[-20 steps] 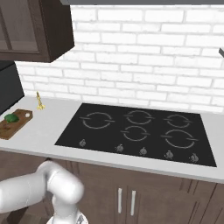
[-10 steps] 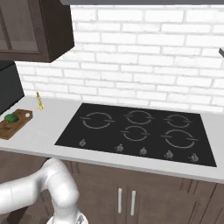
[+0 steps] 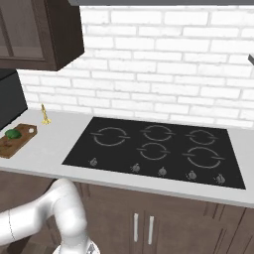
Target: Place the appropriate cutting tool for cutting the broccoli skin on the cutting board.
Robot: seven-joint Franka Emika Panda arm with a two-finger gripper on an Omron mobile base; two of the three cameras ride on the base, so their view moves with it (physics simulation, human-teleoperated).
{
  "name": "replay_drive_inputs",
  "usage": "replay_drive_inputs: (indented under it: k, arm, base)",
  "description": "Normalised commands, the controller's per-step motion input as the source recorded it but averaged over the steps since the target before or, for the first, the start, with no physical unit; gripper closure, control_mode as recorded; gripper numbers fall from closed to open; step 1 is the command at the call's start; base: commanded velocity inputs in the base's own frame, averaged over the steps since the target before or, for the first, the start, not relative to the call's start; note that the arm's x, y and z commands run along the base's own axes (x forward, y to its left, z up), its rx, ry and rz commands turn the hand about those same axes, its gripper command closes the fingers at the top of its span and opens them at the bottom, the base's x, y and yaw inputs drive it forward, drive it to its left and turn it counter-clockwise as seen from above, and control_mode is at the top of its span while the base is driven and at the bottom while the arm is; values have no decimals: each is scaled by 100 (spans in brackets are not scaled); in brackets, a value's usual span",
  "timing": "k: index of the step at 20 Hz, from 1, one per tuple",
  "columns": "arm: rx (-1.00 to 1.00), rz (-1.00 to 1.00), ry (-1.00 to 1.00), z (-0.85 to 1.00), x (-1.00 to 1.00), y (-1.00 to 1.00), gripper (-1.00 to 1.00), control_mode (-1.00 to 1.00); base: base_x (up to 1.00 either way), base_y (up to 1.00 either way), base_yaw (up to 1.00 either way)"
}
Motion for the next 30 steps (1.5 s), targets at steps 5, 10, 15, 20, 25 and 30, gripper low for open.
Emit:
replay_drive_inputs:
  k: [5,10,15,20,25,30]
  arm:
    - [5,0,-4,-12,-28,-26,-100,-100]
    - [2,0,0,-49,-26,-11,100,-100]
    - [10,0,-7,-12,-4,-1,100,-100]
    - [8,-3,-9,19,0,2,100,-100]
    - [0,-8,-19,70,-3,-6,100,-100]
    - [5,-18,-22,100,-15,-22,100,-100]
  base:
    - [0,0,0]
    - [0,0,0]
    - [0,0,0]
    - [0,0,0]
    - [0,0,0]
    - [0,0,0]
